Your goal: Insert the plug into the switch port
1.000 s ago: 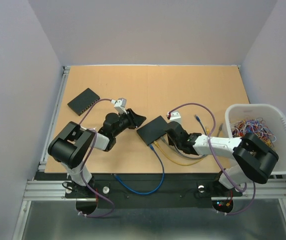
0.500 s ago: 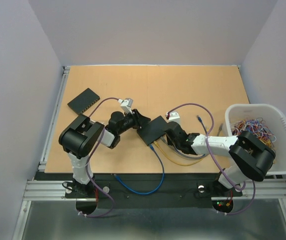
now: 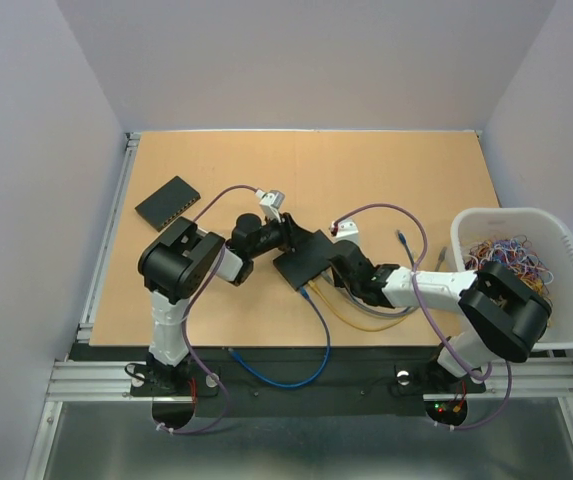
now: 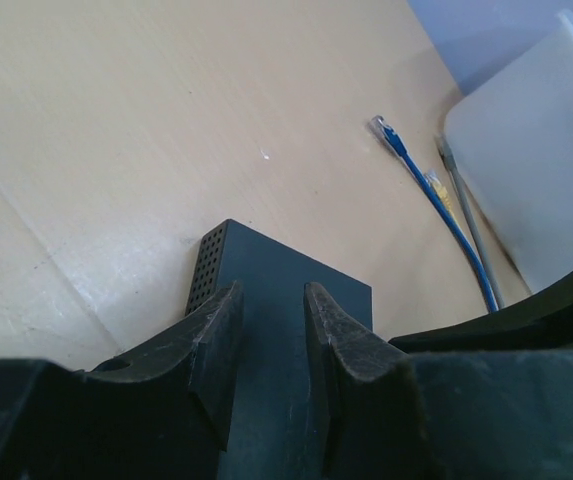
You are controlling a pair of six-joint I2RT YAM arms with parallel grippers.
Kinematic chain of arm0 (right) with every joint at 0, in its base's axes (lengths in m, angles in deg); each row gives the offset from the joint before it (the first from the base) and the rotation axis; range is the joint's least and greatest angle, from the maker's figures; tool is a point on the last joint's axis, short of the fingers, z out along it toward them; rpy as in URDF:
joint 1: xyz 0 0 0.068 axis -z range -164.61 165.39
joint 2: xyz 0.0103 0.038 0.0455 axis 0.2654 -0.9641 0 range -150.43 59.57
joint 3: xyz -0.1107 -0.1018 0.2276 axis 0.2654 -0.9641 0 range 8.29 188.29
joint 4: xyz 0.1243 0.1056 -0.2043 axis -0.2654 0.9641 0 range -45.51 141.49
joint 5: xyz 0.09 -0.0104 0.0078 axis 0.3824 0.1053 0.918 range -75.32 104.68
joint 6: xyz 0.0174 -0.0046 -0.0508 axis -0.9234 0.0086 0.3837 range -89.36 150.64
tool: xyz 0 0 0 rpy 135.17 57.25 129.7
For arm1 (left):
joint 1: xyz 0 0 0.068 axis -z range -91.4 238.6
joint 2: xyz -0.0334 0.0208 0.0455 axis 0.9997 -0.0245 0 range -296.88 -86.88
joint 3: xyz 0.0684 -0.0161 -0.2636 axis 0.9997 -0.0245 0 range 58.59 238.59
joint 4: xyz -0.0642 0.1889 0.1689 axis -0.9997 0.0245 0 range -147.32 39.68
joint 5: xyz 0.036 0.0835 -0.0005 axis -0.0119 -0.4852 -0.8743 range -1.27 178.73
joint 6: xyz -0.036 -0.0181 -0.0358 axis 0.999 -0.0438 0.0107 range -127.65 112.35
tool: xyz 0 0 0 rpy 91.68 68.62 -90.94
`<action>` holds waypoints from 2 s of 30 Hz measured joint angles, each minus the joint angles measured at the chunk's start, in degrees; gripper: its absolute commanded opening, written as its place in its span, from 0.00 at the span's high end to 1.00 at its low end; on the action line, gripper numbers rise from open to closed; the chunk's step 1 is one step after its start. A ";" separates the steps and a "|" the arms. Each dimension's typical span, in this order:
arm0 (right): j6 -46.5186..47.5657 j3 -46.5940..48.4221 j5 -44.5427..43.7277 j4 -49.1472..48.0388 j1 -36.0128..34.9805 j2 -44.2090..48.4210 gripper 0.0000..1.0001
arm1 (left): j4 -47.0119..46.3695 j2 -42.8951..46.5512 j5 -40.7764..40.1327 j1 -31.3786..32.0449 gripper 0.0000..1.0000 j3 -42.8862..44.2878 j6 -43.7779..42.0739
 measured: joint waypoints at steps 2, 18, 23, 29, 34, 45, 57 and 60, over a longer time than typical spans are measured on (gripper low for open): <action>0.39 0.35 0.02 -0.17 0.09 -0.42 1.00 | 0.33 -1.05 1.01 0.28 0.58 1.01 -0.55; 5.20 1.51 0.11 -6.47 0.28 -4.98 1.00 | 0.48 -4.96 9.35 1.27 0.58 5.11 -3.89; 6.62 0.72 0.83 -8.92 0.31 -4.98 1.00 | 2.71 -3.37 5.97 1.40 0.58 4.22 -5.14; 7.32 0.70 1.33 -9.88 0.31 -4.98 1.00 | 12.74 2.91 -6.40 1.49 0.58 3.98 -6.69; 7.54 0.70 1.36 -10.08 0.31 -4.98 1.00 | 19.85 3.80 -14.69 1.40 0.58 7.50 -7.91; 8.44 0.70 1.38 -11.80 0.31 -6.21 1.00 | 24.22 -0.15 -16.46 1.40 0.58 12.15 -11.74; 11.93 -1.25 2.21 -16.28 0.31 -6.62 1.00 | 18.29 -1.40 -8.50 1.38 0.58 10.14 -13.84; 13.22 -3.39 4.04 -18.18 0.31 -5.14 1.00 | 16.72 -1.40 -7.61 1.40 0.58 9.03 -13.77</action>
